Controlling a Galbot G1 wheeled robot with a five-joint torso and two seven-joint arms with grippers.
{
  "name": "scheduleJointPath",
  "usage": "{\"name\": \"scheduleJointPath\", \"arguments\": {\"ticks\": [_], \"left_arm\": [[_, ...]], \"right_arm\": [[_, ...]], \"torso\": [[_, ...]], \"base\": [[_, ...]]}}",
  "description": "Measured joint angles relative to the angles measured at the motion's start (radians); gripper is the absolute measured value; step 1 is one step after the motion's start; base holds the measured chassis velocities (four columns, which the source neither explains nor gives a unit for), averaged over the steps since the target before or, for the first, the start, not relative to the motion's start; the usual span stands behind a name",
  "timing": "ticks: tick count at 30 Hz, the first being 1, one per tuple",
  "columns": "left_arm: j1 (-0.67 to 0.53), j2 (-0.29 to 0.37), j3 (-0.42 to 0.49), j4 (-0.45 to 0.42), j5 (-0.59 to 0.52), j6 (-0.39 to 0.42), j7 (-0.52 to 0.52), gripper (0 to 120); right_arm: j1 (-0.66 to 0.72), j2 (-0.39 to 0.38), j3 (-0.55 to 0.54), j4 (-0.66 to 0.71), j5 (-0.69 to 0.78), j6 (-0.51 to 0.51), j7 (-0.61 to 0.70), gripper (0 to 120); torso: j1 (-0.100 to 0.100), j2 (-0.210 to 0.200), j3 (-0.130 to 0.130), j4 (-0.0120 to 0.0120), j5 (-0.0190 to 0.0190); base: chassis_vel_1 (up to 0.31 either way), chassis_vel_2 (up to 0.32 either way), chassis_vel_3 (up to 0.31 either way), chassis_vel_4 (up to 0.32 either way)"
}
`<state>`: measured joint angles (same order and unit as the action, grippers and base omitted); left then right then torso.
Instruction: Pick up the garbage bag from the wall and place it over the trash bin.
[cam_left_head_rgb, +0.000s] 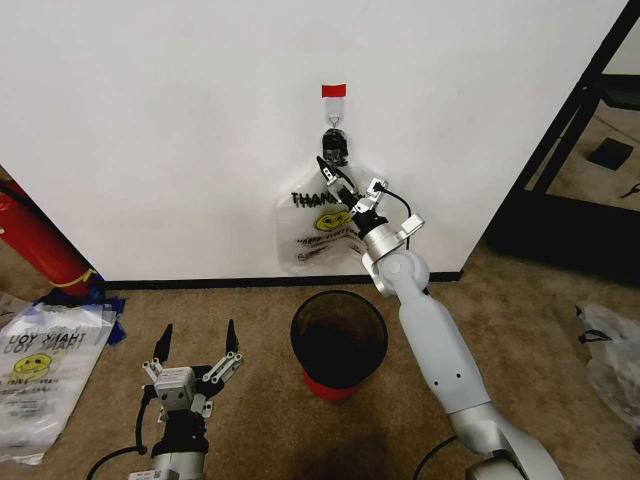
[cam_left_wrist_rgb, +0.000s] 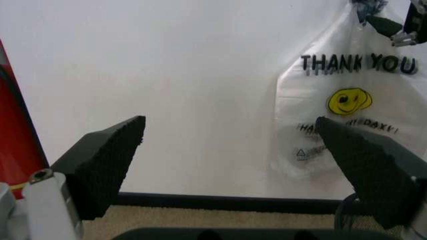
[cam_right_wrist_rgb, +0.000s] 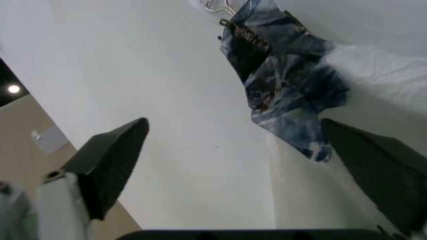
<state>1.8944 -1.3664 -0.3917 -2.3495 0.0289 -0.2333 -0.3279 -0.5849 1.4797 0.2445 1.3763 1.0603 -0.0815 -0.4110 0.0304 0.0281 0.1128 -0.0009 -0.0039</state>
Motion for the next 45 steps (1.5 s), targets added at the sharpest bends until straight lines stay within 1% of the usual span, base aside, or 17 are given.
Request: {"name": "scheduleJointPath", "arguments": {"ticks": [1,5,6,7,8,10,14,15,22,23,24,25,26,39,45], "left_arm": [[0.0,0.0,0.0,0.0,0.0,0.0,0.0,100],[-0.001,0.001,0.0,-0.004,-0.001,0.0,0.0,100],[-0.001,0.001,0.0,-0.004,-0.001,0.0,0.0,100],[-0.001,0.001,0.0,-0.005,-0.001,0.0,0.0,100],[-0.001,0.001,0.0,-0.007,-0.001,0.0,0.0,100],[0.0,0.001,-0.001,-0.011,-0.002,0.0,0.0,100],[0.0,0.001,-0.002,-0.017,-0.004,0.001,0.0,100],[0.0,0.001,-0.002,-0.017,-0.004,0.001,0.0,100],[0.001,0.0,0.001,-0.021,-0.004,0.001,0.0,100],[0.001,0.0,0.001,-0.021,-0.004,0.001,0.0,100],[0.001,0.0,0.002,-0.022,-0.004,0.001,0.0,100],[0.001,0.0,0.002,-0.022,-0.004,0.001,-0.001,100],[0.001,0.0,0.002,-0.022,-0.004,0.001,-0.001,100],[0.001,0.002,0.0,-0.028,-0.007,0.002,-0.002,100],[-0.001,0.002,0.008,-0.028,-0.007,0.001,-0.003,100]], "right_arm": [[0.0,-0.001,0.001,0.0,0.001,-0.002,0.001,88],[0.006,-0.001,0.002,-0.008,0.002,-0.007,0.01,72],[0.006,-0.001,0.002,-0.008,0.002,-0.007,0.01,72],[0.008,0.0,0.003,-0.009,0.002,-0.007,0.011,69],[0.01,0.0,0.003,-0.012,0.002,-0.007,0.013,64],[0.012,0.001,0.003,-0.016,0.002,-0.007,0.014,57],[0.011,0.002,0.003,-0.012,0.002,-0.007,0.02,39],[0.011,0.002,0.003,-0.012,0.002,-0.007,0.02,39],[0.005,0.0,0.003,-0.004,-0.005,-0.004,0.026,12],[0.005,0.0,0.003,-0.004,-0.005,-0.004,0.026,12],[0.004,-0.001,0.003,-0.002,-0.005,-0.004,0.027,9],[0.003,-0.001,0.003,-0.001,-0.005,-0.003,0.029,2],[0.003,-0.002,0.003,-0.001,-0.005,-0.003,0.031,0],[-0.003,-0.007,0.011,0.01,-0.002,0.0,0.044,0],[-0.071,-0.029,0.021,0.071,-0.008,0.0,0.048,0]], "torso": [[0.0,0.0,0.0,0.0,0.0],[0.0,0.0,0.0,0.0,0.0],[0.0,0.0,0.0,0.0,0.0],[0.0,0.0,0.0,0.0,0.0],[0.0,0.0,0.0,0.0,0.0],[0.0,0.0,0.0,0.0,0.0],[0.0,0.0,0.0,0.0,0.0],[0.0,0.0,0.0,0.0,0.0],[0.0,0.0,0.0,0.0,0.0],[0.0,0.0,0.0,0.0,0.0],[0.0,0.0,0.0,0.0,0.0],[0.0,0.0,0.0,0.0,0.0],[0.0,0.0,0.0,0.0,0.0],[0.0,0.0,0.0,0.0001,0.0],[0.0,0.0,0.0,0.0,0.0]], "base": [[0.0,0.0,0.0,0.0],[0.0,0.0,0.0,0.0],[0.0,0.0,0.0,0.0],[0.0,0.0,0.0,0.0],[0.0,0.0,0.0,0.0],[0.0,0.0,0.0,0.0],[0.0,0.0,0.0,0.0],[0.0,0.0,0.0,0.0],[0.0,0.0,0.0,0.0],[0.0,0.0,0.0,0.0],[0.0,0.0,0.0,0.0],[0.0,0.0,0.0,0.0],[0.0,0.0,0.0,0.0],[0.0,0.0,0.0,0.0],[0.0,0.0,0.0,0.0]]}}
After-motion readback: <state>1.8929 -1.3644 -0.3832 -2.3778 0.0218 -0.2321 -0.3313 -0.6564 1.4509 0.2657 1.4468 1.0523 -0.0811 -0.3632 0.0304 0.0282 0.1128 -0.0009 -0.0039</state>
